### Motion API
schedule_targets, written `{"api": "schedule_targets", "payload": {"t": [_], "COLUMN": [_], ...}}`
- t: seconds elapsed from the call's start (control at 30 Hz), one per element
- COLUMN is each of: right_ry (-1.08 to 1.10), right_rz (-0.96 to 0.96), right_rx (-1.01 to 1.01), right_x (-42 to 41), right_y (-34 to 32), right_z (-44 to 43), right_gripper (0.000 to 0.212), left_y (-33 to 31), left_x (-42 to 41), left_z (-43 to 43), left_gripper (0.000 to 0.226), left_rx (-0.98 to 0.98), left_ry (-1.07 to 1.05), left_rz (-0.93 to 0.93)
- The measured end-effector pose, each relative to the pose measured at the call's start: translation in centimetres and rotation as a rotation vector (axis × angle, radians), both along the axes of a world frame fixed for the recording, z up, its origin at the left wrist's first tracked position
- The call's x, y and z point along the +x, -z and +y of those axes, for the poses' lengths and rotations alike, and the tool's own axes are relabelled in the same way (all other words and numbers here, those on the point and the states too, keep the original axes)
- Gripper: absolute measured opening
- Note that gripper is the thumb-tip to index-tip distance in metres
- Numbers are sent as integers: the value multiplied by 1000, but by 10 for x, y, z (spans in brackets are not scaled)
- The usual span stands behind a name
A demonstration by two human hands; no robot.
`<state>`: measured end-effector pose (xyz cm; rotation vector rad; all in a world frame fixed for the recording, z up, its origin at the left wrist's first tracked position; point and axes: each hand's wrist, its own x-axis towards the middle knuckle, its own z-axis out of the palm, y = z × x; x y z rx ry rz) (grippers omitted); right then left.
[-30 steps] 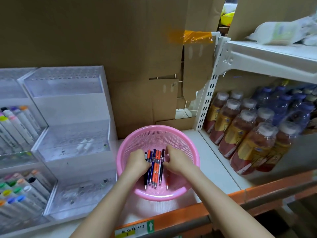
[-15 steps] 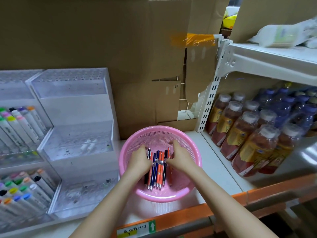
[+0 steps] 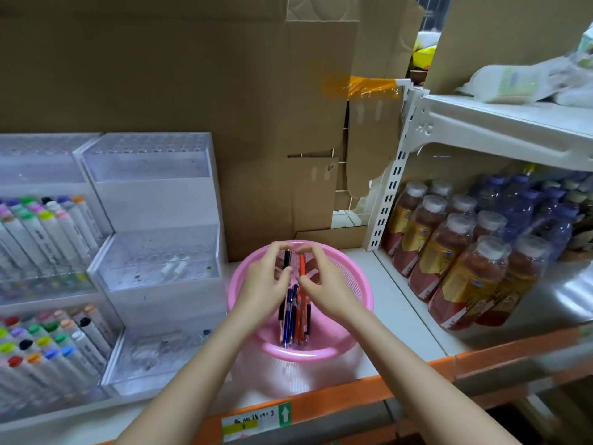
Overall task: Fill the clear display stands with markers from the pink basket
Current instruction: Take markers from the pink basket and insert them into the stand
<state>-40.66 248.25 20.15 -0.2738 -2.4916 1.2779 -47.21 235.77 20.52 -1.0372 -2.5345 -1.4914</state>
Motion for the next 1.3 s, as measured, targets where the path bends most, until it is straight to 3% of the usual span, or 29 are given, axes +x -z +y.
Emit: {"api": "schedule_targets", "payload": {"t": [0.17, 0.43, 0.77, 1.3], "right_ry": [-56, -182, -293, -147], "right_rz": [111, 258, 283, 247], "right_rx": [-30, -13, -33, 12], "right_x": [3, -17, -31, -28], "right_y": [-24, -59, -59, -21], "right_z": [-21, -79, -165, -224], "right_gripper": [40, 35, 34, 35], "left_y": [-26, -60, -50, -30], "left_x": [11, 15, 3, -5], "left_z": [-28, -106, -204, -250], "left_gripper": [36, 38, 32, 28], "left_rx": [98, 219, 66, -130], "left_ry": [19, -145, -253, -59], "left_rz": [79, 55, 87, 177]}}
